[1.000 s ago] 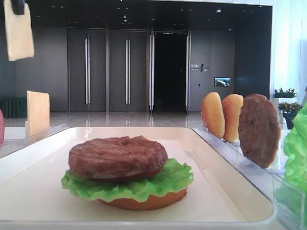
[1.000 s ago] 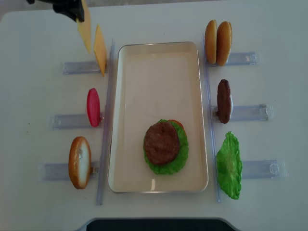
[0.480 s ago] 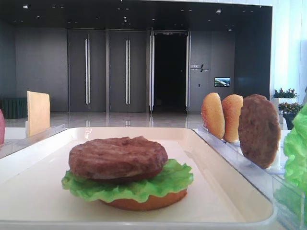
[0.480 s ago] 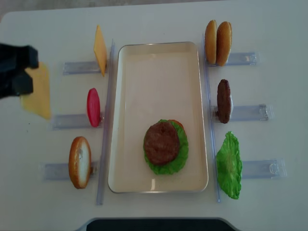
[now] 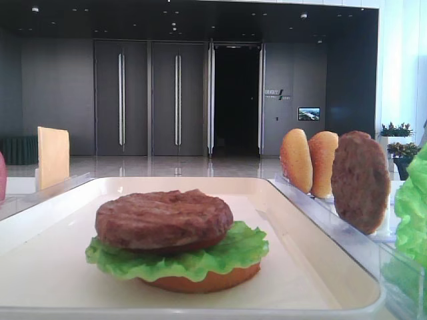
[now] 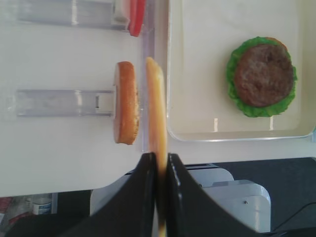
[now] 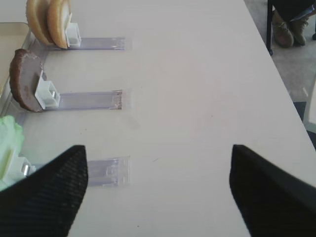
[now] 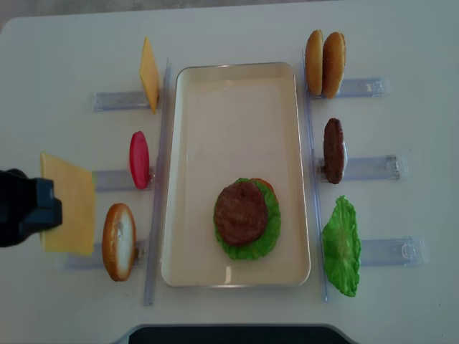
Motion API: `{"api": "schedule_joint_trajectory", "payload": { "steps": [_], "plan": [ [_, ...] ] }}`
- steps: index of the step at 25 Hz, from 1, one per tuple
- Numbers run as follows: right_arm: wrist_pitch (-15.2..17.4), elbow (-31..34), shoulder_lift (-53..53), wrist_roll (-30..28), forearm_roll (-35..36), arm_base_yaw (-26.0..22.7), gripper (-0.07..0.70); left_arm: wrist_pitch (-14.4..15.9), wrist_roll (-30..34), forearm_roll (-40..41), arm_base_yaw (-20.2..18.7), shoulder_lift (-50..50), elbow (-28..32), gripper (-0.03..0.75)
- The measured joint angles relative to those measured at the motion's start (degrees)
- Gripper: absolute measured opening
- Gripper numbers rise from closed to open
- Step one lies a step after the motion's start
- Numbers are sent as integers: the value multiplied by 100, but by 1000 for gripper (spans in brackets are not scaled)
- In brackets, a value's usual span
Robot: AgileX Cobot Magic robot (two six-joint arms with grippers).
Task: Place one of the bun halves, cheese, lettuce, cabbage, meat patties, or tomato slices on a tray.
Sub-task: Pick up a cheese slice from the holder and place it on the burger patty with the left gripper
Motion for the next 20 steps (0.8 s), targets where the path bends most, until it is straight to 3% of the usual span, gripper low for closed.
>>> {"api": "schedule_joint_trajectory", "payload": {
  "steps": [10,16,20],
  "plan": [
    [0,0,0,0,0,0,587,-1472,1447,-1805,0,414,806,21],
    [0,0,0,0,0,0,587,-2320,3060,-3232,0,1030,1311,21],
    [0,0,0,0,0,0,587,-2527,4541,-4669,48,1464,1610,21]
  ]
}}
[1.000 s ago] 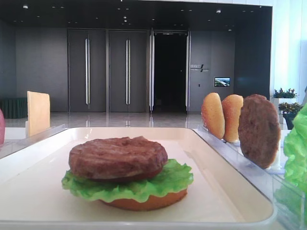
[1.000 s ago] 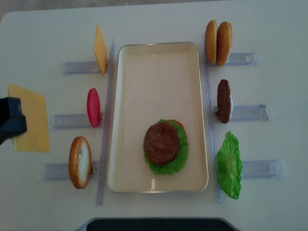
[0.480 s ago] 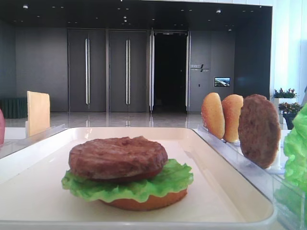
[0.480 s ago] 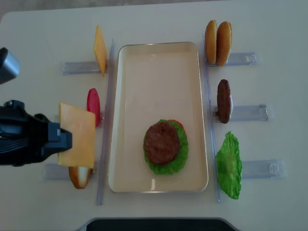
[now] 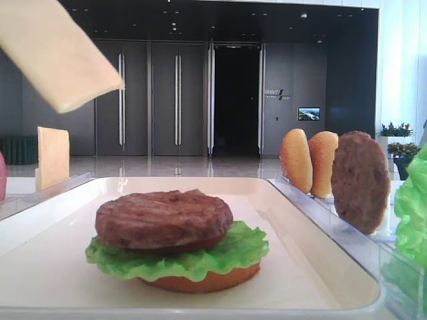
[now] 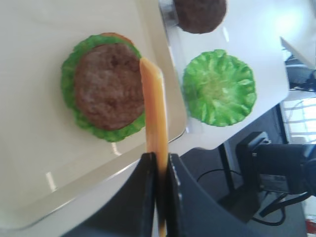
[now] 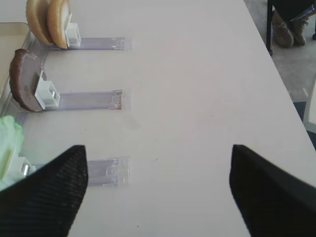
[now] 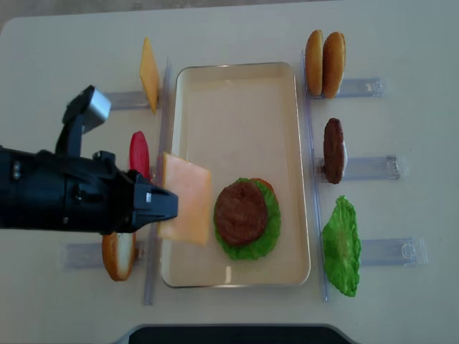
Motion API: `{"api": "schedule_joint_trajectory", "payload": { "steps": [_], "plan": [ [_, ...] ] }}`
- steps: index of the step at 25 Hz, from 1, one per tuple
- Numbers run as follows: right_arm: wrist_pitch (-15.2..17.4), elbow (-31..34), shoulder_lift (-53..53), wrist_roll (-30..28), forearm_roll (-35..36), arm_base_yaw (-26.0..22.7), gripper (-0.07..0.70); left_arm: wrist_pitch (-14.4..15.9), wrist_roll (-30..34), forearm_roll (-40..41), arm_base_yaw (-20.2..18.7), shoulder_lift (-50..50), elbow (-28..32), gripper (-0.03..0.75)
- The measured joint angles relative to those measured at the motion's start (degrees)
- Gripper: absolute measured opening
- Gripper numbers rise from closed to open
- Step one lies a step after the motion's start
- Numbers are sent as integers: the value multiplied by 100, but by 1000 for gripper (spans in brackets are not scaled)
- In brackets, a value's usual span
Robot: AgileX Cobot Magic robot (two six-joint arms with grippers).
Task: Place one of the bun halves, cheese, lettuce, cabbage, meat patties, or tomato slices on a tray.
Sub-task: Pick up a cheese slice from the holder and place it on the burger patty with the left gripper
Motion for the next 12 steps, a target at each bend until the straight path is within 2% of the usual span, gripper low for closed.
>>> {"api": "schedule_joint_trajectory", "payload": {
  "steps": [2,5,8,12],
  "plan": [
    [0,0,0,0,0,0,587,8,815,-806,171,220,167,21],
    [0,0,0,0,0,0,587,258,1998,-1742,543,558,444,21],
    [0,0,0,0,0,0,587,747,2983,-2246,785,783,640,21],
    [0,0,0,0,0,0,587,1399,3668,-2511,842,963,699,21]
  ]
}}
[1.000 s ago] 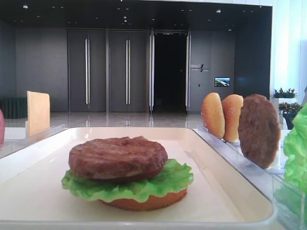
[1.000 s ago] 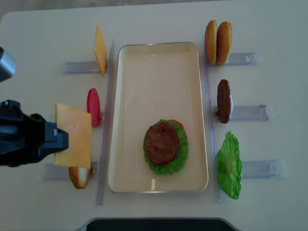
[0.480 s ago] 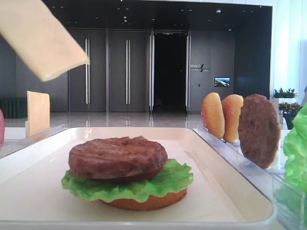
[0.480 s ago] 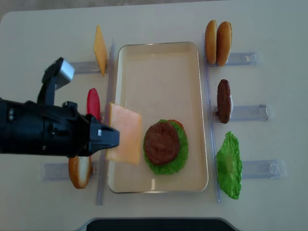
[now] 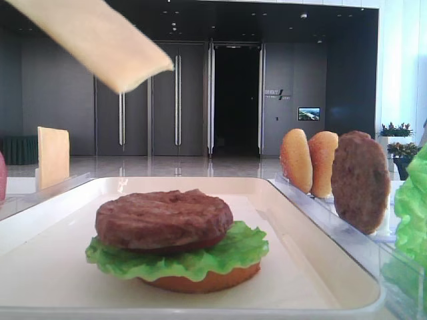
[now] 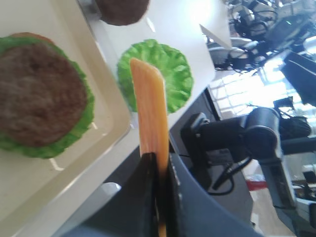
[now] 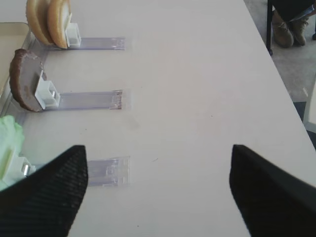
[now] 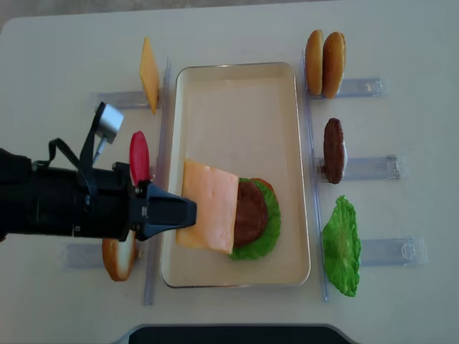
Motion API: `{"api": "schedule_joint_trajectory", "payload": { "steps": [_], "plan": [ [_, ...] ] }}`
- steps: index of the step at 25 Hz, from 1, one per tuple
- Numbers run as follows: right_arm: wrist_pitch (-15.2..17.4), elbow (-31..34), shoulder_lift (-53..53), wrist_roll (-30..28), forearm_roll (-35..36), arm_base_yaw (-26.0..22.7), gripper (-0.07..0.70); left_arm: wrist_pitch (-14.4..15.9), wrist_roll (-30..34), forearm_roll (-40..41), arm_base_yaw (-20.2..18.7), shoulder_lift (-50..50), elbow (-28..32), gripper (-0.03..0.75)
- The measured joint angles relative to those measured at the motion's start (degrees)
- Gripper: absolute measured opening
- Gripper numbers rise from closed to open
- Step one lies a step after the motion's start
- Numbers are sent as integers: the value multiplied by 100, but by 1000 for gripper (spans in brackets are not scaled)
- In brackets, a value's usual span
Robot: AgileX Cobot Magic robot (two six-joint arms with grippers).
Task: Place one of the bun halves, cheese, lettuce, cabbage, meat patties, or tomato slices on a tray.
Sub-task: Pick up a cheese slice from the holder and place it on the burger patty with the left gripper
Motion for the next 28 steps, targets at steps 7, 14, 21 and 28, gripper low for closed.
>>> {"api": "schedule_joint_trajectory", "payload": {
  "steps": [7,14,21,28],
  "plan": [
    [0,0,0,0,0,0,587,653,744,-557,5,426,0,21],
    [0,0,0,0,0,0,587,583,535,-859,11,683,49,21],
    [0,0,0,0,0,0,587,-289,352,-1586,18,983,485,21],
    [0,0,0,0,0,0,587,-374,516,-2025,22,1086,666,21]
  ]
}}
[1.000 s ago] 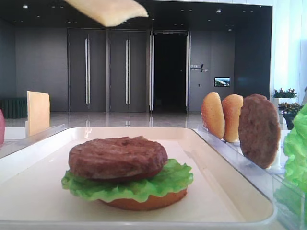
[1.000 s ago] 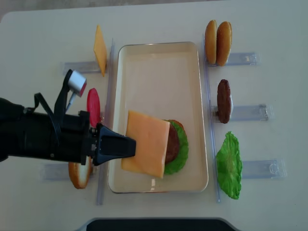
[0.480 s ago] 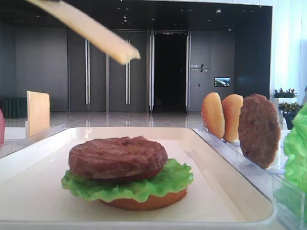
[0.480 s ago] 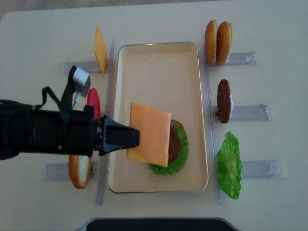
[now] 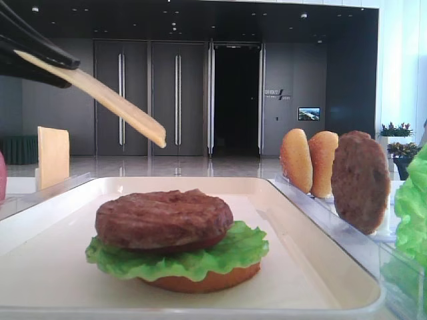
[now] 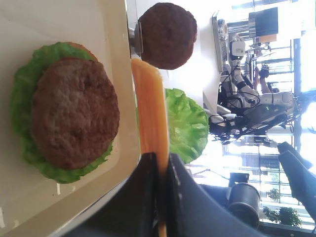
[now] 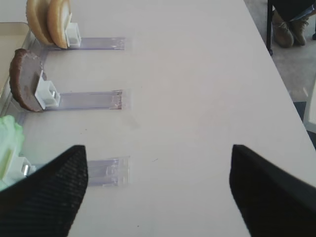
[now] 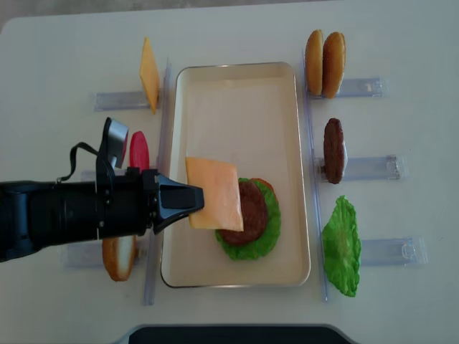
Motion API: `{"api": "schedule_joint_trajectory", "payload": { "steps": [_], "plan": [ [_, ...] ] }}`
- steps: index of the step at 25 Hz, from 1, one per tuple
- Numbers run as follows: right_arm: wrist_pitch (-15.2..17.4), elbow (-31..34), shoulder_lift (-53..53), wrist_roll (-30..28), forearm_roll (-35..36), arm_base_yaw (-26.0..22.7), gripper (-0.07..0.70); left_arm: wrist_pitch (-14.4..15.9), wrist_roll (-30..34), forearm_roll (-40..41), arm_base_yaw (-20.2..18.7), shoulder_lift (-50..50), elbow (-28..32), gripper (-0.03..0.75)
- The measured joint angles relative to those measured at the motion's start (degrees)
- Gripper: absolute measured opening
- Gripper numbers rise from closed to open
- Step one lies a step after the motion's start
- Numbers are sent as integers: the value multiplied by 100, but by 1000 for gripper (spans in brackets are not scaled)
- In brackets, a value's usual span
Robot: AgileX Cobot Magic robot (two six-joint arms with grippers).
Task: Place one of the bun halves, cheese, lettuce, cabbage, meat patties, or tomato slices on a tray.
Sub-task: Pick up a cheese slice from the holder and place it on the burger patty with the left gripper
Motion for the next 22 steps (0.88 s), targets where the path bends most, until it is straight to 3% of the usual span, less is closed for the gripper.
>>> {"api": "schedule_joint_trajectory", "payload": {
  "steps": [6,10,15,22],
  "plan": [
    [0,0,0,0,0,0,587,-78,1,-49,-229,5,0,21],
    [0,0,0,0,0,0,587,-494,1,-49,-624,5,0,21],
    [0,0,0,0,0,0,587,-776,-15,-59,-673,32,5,21],
    [0,0,0,0,0,0,587,-760,-81,-85,-673,327,5,21]
  ]
}}
